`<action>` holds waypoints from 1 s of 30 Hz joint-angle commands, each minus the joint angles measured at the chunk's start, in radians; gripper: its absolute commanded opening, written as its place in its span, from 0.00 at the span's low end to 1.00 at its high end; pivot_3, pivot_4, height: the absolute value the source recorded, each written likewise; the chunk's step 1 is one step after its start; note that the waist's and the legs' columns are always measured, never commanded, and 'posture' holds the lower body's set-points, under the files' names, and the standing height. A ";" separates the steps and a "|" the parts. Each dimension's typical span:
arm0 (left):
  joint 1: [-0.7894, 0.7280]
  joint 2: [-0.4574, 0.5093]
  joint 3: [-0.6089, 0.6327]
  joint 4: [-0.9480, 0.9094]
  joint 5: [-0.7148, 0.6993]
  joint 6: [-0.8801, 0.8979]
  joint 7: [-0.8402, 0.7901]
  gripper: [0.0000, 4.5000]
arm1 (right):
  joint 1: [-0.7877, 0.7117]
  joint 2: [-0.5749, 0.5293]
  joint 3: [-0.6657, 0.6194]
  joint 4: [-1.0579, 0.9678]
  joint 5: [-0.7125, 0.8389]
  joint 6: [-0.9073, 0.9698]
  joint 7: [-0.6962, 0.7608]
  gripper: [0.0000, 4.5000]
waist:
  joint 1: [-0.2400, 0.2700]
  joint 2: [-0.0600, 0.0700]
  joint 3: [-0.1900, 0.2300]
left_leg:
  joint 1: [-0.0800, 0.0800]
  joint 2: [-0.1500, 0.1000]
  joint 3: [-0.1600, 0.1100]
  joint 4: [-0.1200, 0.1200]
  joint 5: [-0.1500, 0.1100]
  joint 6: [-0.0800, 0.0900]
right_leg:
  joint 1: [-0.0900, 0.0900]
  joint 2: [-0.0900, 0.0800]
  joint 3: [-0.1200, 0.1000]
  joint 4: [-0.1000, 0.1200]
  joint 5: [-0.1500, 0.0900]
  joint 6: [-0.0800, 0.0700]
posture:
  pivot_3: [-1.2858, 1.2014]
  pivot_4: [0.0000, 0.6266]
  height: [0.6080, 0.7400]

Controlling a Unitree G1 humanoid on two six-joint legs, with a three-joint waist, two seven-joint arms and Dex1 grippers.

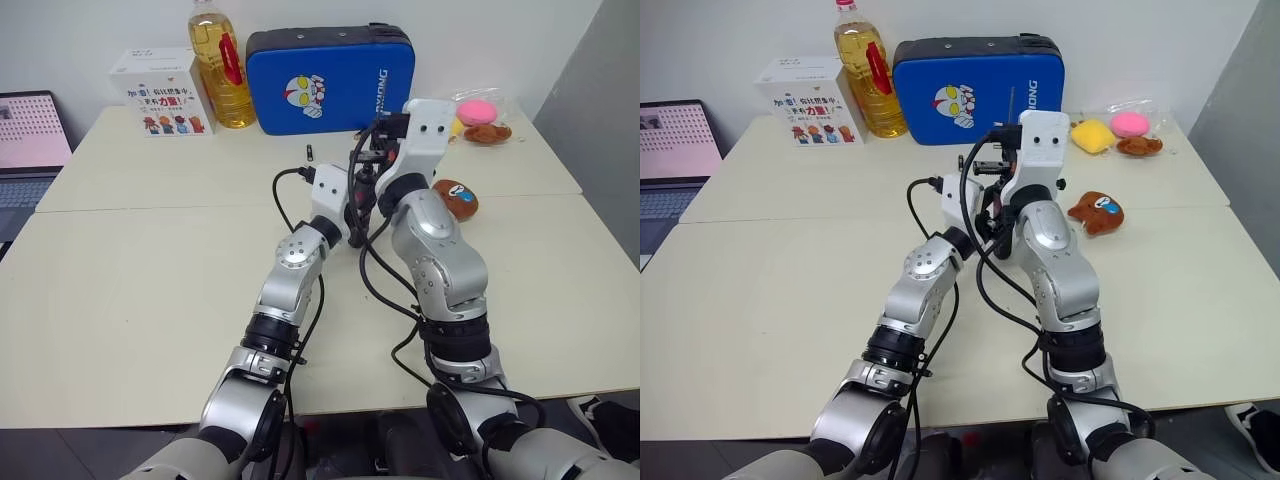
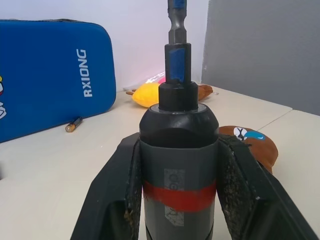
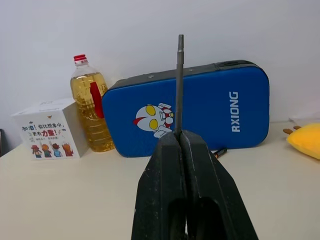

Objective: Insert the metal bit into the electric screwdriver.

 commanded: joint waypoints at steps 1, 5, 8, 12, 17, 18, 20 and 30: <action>-0.028 0.008 0.006 -0.020 0.004 -0.023 0.002 0.37 | 0.026 -0.006 0.000 -0.005 -0.004 0.058 0.006 0.01 | 0.000 0.000 0.000 | 0.000 0.000 0.000 0.000 0.000 0.000 | 0.000 0.000 0.000 0.000 0.000 0.000 | 0.52 0.24 1.00; -0.029 0.012 0.008 -0.017 0.004 -0.024 -0.001 0.37 | 0.029 -0.016 0.009 -0.016 0.003 0.086 0.030 0.01 | 0.000 0.000 0.000 | 0.000 0.000 0.000 0.000 0.000 0.000 | 0.000 0.000 0.000 0.000 0.000 0.000 | 0.52 0.24 1.00; -0.024 0.011 0.004 -0.022 0.006 -0.023 -0.001 0.37 | 0.031 -0.015 0.025 -0.025 0.002 0.097 0.045 0.01 | -0.001 0.000 0.000 | 0.000 0.000 0.000 0.000 0.000 0.000 | 0.000 0.000 0.000 0.000 0.000 0.000 | 0.52 0.24 1.00; -0.027 0.010 0.005 -0.020 0.006 -0.023 0.001 0.37 | 0.028 -0.021 0.026 -0.027 -0.004 0.116 0.051 0.01 | -0.001 0.000 0.000 | 0.000 0.000 0.000 0.000 0.000 0.000 | 0.000 0.000 0.000 0.000 0.000 0.000 | 0.52 0.24 1.00; -0.030 0.014 0.005 -0.014 0.011 -0.027 0.002 0.37 | 0.022 -0.044 0.039 -0.024 -0.009 0.151 0.076 0.01 | -0.001 0.000 0.000 | 0.000 0.000 0.000 0.000 0.000 0.000 | 0.000 0.000 0.000 0.000 0.000 0.000 | 0.52 0.24 1.00; -0.032 0.015 0.006 -0.013 0.011 -0.027 0.002 0.37 | 0.020 -0.046 0.037 -0.023 -0.009 0.157 0.078 0.01 | -0.001 0.000 0.000 | 0.000 0.000 0.001 0.000 0.000 0.000 | 0.000 0.000 0.000 0.000 0.000 0.000 | 0.52 0.24 1.00; -0.032 0.016 0.008 -0.010 0.011 -0.028 0.003 0.37 | 0.019 -0.052 0.033 -0.020 -0.011 0.165 0.083 0.01 | -0.001 0.000 0.000 | 0.001 0.000 0.001 0.000 0.000 0.000 | 0.000 0.000 0.000 0.000 0.000 0.000 | 0.52 0.24 1.00; -0.035 0.018 0.011 -0.006 0.013 -0.028 0.009 0.37 | 0.033 -0.064 0.011 -0.039 -0.010 0.213 0.085 0.01 | -0.001 0.000 -0.001 | 0.001 0.000 0.001 0.000 0.000 0.000 | 0.000 0.000 0.001 0.001 0.000 0.000 | 0.52 0.24 1.00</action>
